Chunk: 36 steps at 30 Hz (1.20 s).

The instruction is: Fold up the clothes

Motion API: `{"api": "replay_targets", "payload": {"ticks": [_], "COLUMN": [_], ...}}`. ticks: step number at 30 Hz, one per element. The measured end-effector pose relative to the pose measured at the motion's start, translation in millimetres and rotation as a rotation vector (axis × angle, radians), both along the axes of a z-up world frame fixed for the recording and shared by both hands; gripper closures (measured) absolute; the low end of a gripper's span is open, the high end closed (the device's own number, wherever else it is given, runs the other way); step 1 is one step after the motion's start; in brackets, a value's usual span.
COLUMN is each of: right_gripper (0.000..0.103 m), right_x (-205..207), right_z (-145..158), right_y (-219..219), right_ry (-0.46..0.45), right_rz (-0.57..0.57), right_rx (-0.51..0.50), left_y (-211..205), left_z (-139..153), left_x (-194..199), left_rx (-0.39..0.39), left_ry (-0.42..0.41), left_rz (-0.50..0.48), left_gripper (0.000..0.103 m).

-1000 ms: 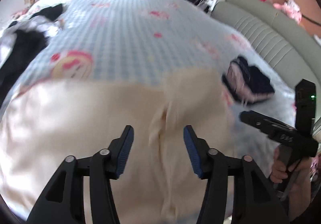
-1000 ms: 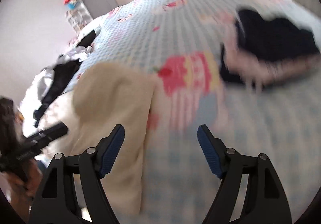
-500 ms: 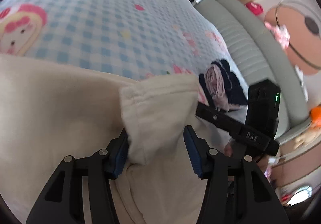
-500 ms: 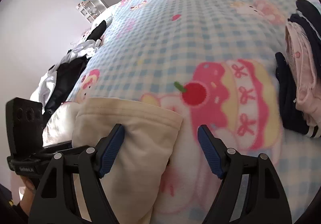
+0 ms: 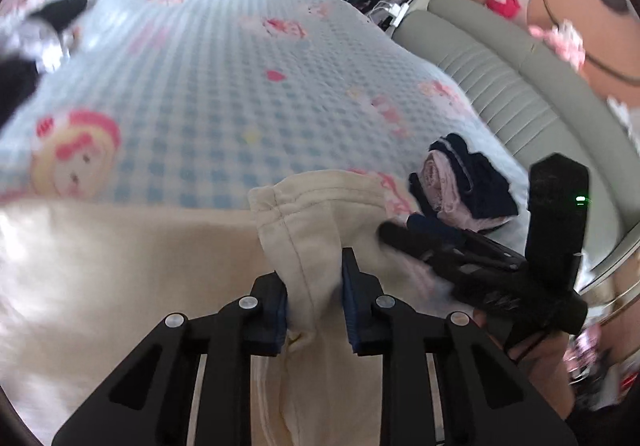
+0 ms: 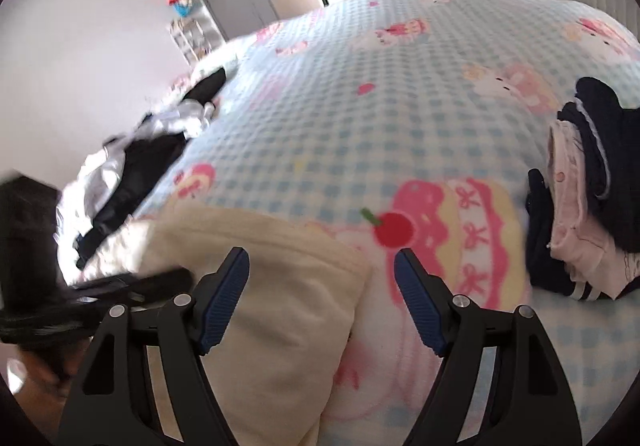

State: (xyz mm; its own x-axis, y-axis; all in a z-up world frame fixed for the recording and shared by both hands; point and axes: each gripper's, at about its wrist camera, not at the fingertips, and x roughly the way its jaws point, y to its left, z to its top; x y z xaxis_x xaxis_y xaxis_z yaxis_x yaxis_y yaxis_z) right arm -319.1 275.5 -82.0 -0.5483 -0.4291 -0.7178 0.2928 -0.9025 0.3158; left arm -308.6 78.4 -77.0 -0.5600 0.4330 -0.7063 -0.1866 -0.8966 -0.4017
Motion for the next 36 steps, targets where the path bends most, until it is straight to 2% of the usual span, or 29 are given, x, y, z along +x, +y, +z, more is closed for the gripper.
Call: {"api": "replay_targets", "payload": {"ticks": [1, 4, 6, 8, 11, 14, 16, 18, 20, 22, 24, 26, 27, 30, 32, 36], "right_gripper": [0.026, 0.026, 0.027, 0.026, 0.025, 0.025, 0.025, 0.025, 0.025, 0.025, 0.025, 0.025, 0.023, 0.023, 0.024, 0.024], "right_x": [-1, -5, -7, -10, -8, -3, 0, -1, -3, -4, -4, -6, -7, -12, -10, -4], "right_z": [-3, -21, -31, -38, -38, -29, -21, -16, -14, -17, -21, -31, -35, -42, -36, -19], "right_y": [-3, -6, -7, -9, -7, -4, -2, 0, 1, 0, -6, -15, -18, -8, 0, 8], "right_ry": [-0.008, -0.073, -0.104, -0.122, -0.123, -0.075, -0.031, -0.009, -0.006, -0.025, -0.050, -0.089, -0.102, -0.139, -0.130, -0.067], "right_rz": [0.007, 0.022, 0.023, 0.022, 0.011, -0.015, -0.036, -0.040, -0.036, -0.006, 0.037, 0.061, 0.052, 0.009, -0.028, -0.080], "right_rx": [0.015, 0.041, 0.057, 0.077, 0.097, 0.090, 0.079, 0.060, 0.038, 0.019, 0.020, 0.080, 0.102, 0.051, 0.034, 0.091], "left_y": [-1, -22, -34, -43, -49, -46, -35, -24, -22, -31, -34, -31, -29, -7, 2, 2], "left_z": [0, -18, -31, -41, -26, -10, -9, -18, -33, -42, -45, -43, -42, -31, -23, -28], "left_x": [-3, -11, -10, -11, 0, 10, 13, 6, -5, -9, -9, -9, -9, -20, -27, -36], "left_rx": [-0.036, -0.094, -0.142, -0.181, -0.233, -0.149, -0.108, -0.150, -0.125, -0.067, -0.041, -0.043, -0.049, -0.189, -0.265, -0.344], "left_ry": [-0.003, -0.095, -0.141, -0.162, -0.092, -0.005, 0.009, -0.017, -0.081, -0.124, -0.139, -0.139, -0.137, -0.065, -0.017, -0.055], "left_rz": [0.010, 0.088, 0.129, 0.156, 0.221, 0.154, 0.076, 0.064, 0.072, 0.104, 0.113, 0.108, 0.105, 0.080, 0.073, 0.080], "left_gripper": [0.080, 0.080, 0.073, 0.072, 0.074, 0.074, 0.073, 0.072, 0.069, 0.058, 0.058, 0.063, 0.074, 0.081, 0.081, 0.077]}}
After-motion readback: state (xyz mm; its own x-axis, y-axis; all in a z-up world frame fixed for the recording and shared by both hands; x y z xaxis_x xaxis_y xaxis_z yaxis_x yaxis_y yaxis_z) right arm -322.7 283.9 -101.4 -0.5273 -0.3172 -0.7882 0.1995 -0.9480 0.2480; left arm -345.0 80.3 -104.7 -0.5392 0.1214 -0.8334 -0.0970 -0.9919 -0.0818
